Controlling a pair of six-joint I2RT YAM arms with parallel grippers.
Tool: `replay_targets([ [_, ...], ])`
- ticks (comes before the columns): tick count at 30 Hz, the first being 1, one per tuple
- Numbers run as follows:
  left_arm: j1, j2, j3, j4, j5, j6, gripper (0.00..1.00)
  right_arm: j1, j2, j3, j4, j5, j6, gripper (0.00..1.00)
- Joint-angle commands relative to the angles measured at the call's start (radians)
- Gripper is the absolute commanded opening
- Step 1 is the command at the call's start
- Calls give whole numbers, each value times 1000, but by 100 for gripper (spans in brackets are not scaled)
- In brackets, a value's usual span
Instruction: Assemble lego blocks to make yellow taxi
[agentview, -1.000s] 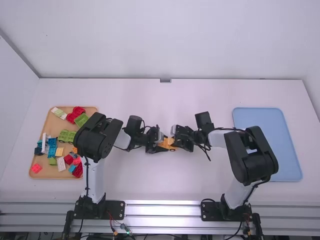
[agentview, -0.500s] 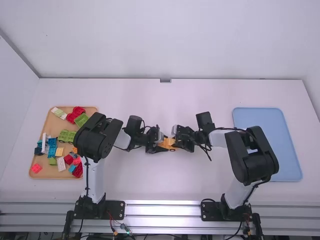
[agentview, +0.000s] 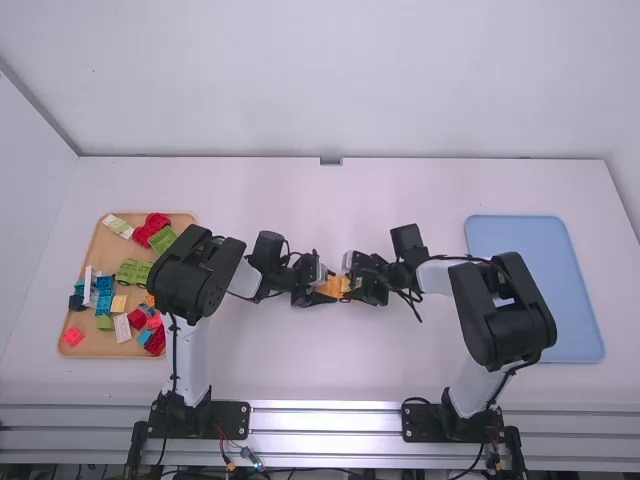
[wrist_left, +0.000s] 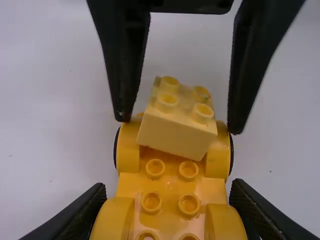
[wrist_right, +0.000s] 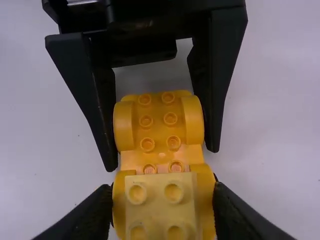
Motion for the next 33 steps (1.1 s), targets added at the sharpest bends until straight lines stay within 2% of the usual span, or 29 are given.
replay_targets([
  [1, -8, 9, -15, -4, 12, -3, 48, 0, 0, 6, -3, -3, 2, 43],
  [8, -8, 9, -15, -5, 12, -3, 48, -2, 0, 6, 0, 5, 1, 35],
  [13, -8, 9, -15, -5, 15, -3, 45, -1, 0, 16, 2, 1, 32, 35],
  [19, -8, 9, -27, -4, 15, 20, 43, 29, 0, 60, -85, 21, 24, 34],
  [23, -8, 9, -40, -3, 15, 53, 40, 40, 0, 60, -89, 39, 23, 33],
  [33, -8, 9, -66, 5, 15, 53, 39, 39, 0, 60, -133, 39, -22, 37],
])
